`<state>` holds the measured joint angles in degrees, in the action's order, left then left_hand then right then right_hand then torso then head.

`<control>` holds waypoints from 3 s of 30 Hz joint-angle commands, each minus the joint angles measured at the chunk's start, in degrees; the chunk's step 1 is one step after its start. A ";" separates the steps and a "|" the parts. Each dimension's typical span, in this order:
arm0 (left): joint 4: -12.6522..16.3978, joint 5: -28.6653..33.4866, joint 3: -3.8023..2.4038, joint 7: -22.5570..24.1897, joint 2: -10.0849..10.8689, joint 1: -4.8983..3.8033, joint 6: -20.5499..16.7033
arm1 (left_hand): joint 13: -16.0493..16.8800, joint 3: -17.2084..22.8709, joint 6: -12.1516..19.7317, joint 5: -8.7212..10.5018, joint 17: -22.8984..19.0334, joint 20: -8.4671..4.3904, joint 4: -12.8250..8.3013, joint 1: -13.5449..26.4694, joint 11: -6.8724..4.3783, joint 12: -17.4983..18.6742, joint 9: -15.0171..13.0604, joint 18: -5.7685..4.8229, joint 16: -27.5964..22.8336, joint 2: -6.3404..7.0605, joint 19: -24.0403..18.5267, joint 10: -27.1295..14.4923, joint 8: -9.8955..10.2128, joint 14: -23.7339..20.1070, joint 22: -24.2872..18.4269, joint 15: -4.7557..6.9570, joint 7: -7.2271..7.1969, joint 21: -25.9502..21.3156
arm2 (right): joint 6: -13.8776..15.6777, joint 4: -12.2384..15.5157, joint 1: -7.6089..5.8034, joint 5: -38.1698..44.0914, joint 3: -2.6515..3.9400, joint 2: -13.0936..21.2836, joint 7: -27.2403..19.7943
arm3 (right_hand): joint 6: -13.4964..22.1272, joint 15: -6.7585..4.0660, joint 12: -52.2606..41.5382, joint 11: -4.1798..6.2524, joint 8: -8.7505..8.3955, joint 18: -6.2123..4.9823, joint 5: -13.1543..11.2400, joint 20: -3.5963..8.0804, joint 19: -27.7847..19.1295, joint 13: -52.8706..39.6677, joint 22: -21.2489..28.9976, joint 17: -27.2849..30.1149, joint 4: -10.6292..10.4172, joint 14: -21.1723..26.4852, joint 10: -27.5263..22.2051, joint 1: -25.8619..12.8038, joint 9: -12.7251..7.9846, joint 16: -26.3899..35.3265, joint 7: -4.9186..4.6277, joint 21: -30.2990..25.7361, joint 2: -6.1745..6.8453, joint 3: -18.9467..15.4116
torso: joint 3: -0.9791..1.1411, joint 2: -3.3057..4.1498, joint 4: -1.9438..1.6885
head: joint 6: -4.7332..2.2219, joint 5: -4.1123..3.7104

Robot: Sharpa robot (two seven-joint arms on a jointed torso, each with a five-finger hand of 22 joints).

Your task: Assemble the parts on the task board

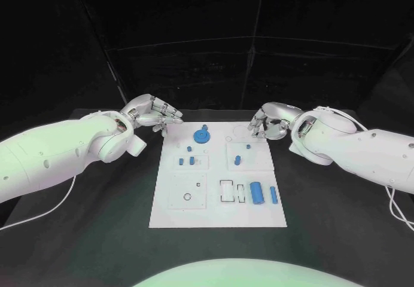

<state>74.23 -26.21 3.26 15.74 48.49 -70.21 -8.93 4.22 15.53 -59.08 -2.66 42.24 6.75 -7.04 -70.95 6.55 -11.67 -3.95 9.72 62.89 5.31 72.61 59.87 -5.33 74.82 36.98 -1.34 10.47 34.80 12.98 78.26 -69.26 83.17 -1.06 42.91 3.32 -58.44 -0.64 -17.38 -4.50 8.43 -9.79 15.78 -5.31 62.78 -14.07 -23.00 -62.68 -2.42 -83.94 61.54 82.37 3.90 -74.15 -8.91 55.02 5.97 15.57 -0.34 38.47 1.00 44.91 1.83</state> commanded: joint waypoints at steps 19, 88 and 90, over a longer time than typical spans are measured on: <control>4.32 25.74 0.11 9.09 0.20 0.11 1.62 | 0.36 -4.26 0.39 -0.02 -3.65 0.12 1.68 -0.20 -0.05 -1.78 -0.11 0.66 -1.76 -1.60 -0.33 -0.35 -0.88 -1.76 -1.60 -0.03 0.04 -2.05 | -4.10 -0.34 1.90 8.52 0.01 -1.99 4.54 | 0.44 1.08 5.58 -1.06 -1.02 -0.80 -3.00 -0.89 0.27 4.57 0.39 -0.75 -0.78 -1.21 -0.22 -2.04 -0.08 -0.15 -0.71 -0.19 1.10 0.94 | -0.02 0.12 0.23 | 0.01 -0.16; 3.62 26.06 0.13 7.93 -0.54 0.10 1.48 | 0.47 -6.42 1.10 -0.03 -5.80 0.14 1.39 -3.04 0.07 -2.91 -0.10 0.65 -2.37 -3.25 0.11 -1.46 -1.42 -2.63 -2.64 -0.10 0.18 -3.20 | 5.72 6.53 3.36 11.29 0.08 0.63 8.11 | -5.28 -0.58 8.00 0.94 0.66 -0.24 -6.20 0.60 2.97 7.74 -5.34 -1.17 3.28 -1.95 9.18 -0.84 0.47 -1.50 1.01 5.76 -1.17 11.18 | -0.09 -0.13 0.19 | 0.53 -0.60; 3.60 26.06 0.13 7.91 -0.52 0.10 1.48 | 0.47 -6.42 1.10 -0.03 -5.80 0.14 1.39 -3.04 0.07 -2.91 -0.10 0.65 -2.37 -3.25 0.11 -1.46 -1.42 -2.63 -2.64 -0.10 0.18 -3.20 | 5.93 7.99 3.35 11.00 0.09 1.42 8.25 | -5.30 -0.58 8.03 0.96 0.66 -0.21 -6.20 0.61 3.05 7.74 -5.55 -1.23 3.27 -1.97 9.22 -0.91 0.47 -1.54 1.02 5.89 -1.14 11.19 | -0.13 -0.14 0.20 | 0.36 -0.52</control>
<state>77.83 -0.41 3.42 23.31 48.00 -70.04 -7.72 4.60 9.40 -58.44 -2.66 36.49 6.75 -5.61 -73.45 6.76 -14.21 -4.02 9.67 60.74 1.99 72.61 58.85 -6.49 72.58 34.41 -1.34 10.62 31.95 16.83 85.33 -65.78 94.10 -1.03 44.07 11.09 -63.35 -0.84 -9.51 -3.59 8.80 -9.80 9.79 -4.79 65.52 -6.38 -28.51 -63.86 0.92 -84.15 70.24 82.01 4.32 -75.32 -7.86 60.56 4.81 26.33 -0.41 38.36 1.26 45.42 1.26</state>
